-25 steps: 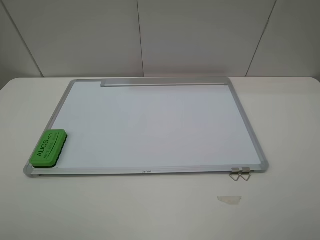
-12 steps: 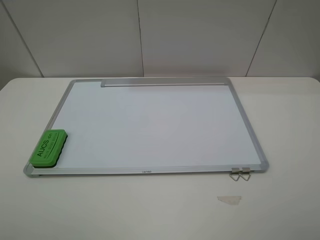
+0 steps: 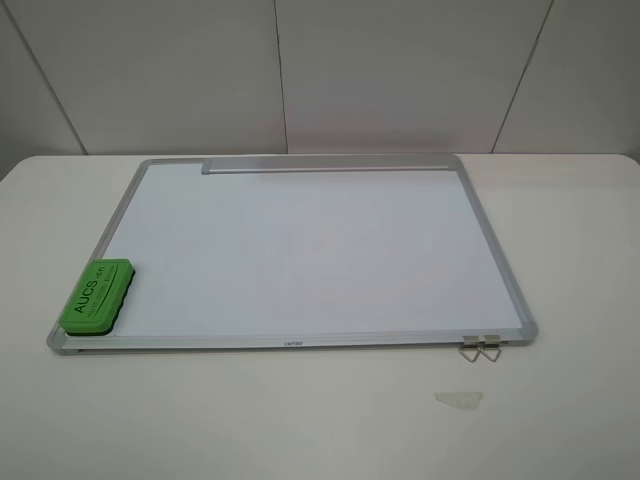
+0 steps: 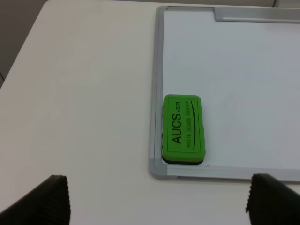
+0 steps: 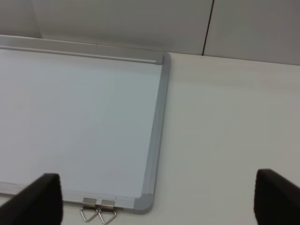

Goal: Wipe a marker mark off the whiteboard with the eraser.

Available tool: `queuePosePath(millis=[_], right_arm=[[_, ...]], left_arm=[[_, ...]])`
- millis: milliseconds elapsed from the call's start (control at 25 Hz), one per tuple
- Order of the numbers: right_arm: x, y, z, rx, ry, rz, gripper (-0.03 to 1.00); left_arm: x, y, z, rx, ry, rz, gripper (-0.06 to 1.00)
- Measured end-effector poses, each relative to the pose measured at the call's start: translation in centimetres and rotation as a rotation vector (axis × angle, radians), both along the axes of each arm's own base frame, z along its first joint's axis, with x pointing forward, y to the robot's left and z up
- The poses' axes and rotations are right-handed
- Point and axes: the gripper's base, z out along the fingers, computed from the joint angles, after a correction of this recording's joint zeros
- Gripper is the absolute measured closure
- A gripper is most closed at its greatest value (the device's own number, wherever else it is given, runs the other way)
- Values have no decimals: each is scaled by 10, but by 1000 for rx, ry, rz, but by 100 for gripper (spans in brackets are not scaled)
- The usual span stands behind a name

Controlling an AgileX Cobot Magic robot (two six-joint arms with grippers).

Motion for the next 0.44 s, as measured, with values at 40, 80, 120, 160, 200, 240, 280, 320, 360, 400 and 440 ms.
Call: queuePosePath(millis=[40, 80, 120, 160, 200, 240, 280, 320, 360, 400, 440], right_arm=[[0, 0, 0, 0, 0, 0, 15], [0, 0, 0, 0, 0, 0, 15], [0, 0, 0, 0, 0, 0, 15], [0, 0, 0, 0, 0, 0, 15], [0, 0, 0, 0, 0, 0, 15], [0, 0, 0, 0, 0, 0, 15], [0, 0, 0, 0, 0, 0, 15], [0, 0, 0, 0, 0, 0, 15], [0, 0, 0, 0, 0, 0, 15], [0, 0, 0, 0, 0, 0, 15], [0, 0, 0, 0, 0, 0, 15]], left_arm=[[0, 0, 0, 0, 0, 0, 18], [0, 0, 0, 0, 0, 0, 18], [0, 0, 0, 0, 0, 0, 18], [0, 0, 0, 0, 0, 0, 18], [0, 0, 0, 0, 0, 0, 18], [0, 0, 0, 0, 0, 0, 18], [0, 0, 0, 0, 0, 0, 18], [0, 0, 0, 0, 0, 0, 18], [0, 0, 0, 0, 0, 0, 18], [0, 0, 0, 0, 0, 0, 18], [0, 0, 0, 0, 0, 0, 18]])
